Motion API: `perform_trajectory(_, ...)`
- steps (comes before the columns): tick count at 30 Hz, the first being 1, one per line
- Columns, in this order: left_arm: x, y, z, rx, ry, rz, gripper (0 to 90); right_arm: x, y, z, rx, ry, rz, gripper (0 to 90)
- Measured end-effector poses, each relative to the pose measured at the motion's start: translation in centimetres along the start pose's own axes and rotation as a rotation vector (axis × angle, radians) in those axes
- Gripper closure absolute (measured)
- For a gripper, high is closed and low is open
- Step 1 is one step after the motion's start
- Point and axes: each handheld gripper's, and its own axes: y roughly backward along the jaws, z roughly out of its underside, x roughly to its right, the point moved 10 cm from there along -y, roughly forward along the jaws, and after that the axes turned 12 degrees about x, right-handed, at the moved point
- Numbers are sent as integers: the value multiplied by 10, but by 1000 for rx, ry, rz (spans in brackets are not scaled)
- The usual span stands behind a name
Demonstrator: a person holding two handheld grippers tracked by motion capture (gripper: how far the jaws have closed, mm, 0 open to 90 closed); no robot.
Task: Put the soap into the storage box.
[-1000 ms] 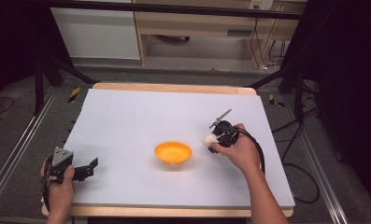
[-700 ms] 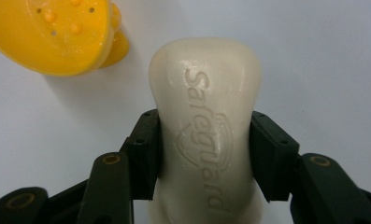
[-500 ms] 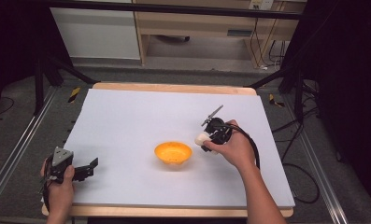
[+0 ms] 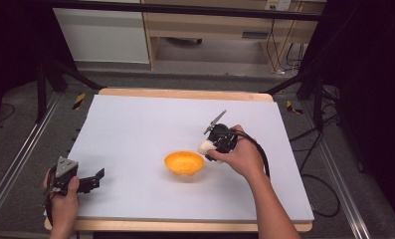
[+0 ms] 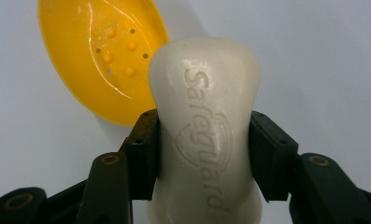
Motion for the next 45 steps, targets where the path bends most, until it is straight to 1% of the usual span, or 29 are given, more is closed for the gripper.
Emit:
perform_trajectory(5, 0, 0, 0, 1, 2, 0, 0, -8, -3, -9, -3, 26, -15, 497)
perform_trajectory(8, 0, 0, 0, 2, 4, 0, 0, -13, -6, -15, 8, 44, -34, 496)
perform_trajectory(10, 0, 0, 0, 1, 4, 1, 0, -15, -9, -19, 9, 70, -40, 496)
perform_trajectory(12, 0, 0, 0, 2, 5, 1, 0, -16, -10, -20, 5, 76, -42, 496)
perform_trajectory(14, 0, 0, 0, 1, 4, 2, 0, -23, -13, -25, -1, 86, -54, 496)
perform_trajectory(15, 0, 0, 0, 1, 5, 2, 0, -24, -14, -27, -2, 105, -58, 496)
perform_trajectory(17, 0, 0, 0, 1, 5, 3, 0, -27, -15, -29, -2, 114, -65, 496)
perform_trajectory(18, -1, 0, 0, 1, 3, 2, 0, -30, -16, -30, -9, 119, -77, 496)
perform_trajectory(19, -1, 0, 0, 0, 3, 3, 0, -32, -17, -31, -9, 136, -84, 496)
perform_trajectory(22, 0, 0, 0, 0, 5, 3, 0, -37, -22, -34, -11, 138, -86, 496)
perform_trajectory(23, 0, 0, 0, 1, 4, 3, 0, -37, -22, -35, -14, 147, -88, 496)
perform_trajectory(24, 0, 0, 0, 1, 5, 4, 0, -39, -24, -36, -10, 148, -93, 496)
perform_trajectory(25, 0, 0, 0, 1, 6, 4, 0, -40, -27, -37, -9, 165, -101, 496)
perform_trajectory(26, -1, 0, 0, 1, 3, 3, 0, -42, -28, -38, -16, 166, -103, 496)
perform_trajectory(27, -1, 0, 0, 1, 3, 3, 0, -44, -30, -38, -12, 184, -115, 495)
perform_trajectory(28, 0, 0, 0, 1, 4, 3, 0, -46, -31, -38, -18, 186, -126, 495)
perform_trajectory(29, -1, 0, 0, 1, 4, 3, 0, -48, -33, -39, -15, 203, -138, 496)
perform_trajectory(30, -1, 0, 0, 2, 5, 3, 0, -50, -34, -39, -19, 203, -140, 495)
perform_trajectory(31, -1, 0, 0, 1, 5, 4, 0, -50, -36, -40, -21, 222, -143, 495)
perform_trajectory(34, -1, 0, 0, 0, 5, 4, 0, -52, -39, -40, -27, 237, -139, 495)
perform_trajectory(35, -1, 0, 0, 0, 5, 4, 0, -51, -41, -40, -23, 258, -142, 495)
perform_trajectory(36, -1, 0, 0, 1, 5, 4, 0, -52, -42, -39, -33, 255, -139, 495)
perform_trajectory(37, -1, 0, 0, 1, 5, 4, 0, -53, -43, -39, -31, 272, -146, 495)
perform_trajectory(39, -1, 0, 0, 1, 5, 4, 0, -54, -46, -37, -43, 288, -155, 495)
perform_trajectory(40, 0, 0, 0, 1, 5, 4, 0, -54, -47, -37, -43, 296, -153, 495)
perform_trajectory(43, 0, 0, 0, -1, 3, 4, 0, -52, -49, -37, -47, 296, -140, 494)
perform_trajectory(44, 0, 0, 0, -2, 2, 4, 0, -51, -49, -38, -40, 298, -138, 492)
perform_trajectory(45, 0, 0, 0, -1, 3, 4, 0, -52, -49, -38, -28, 293, -148, 485)
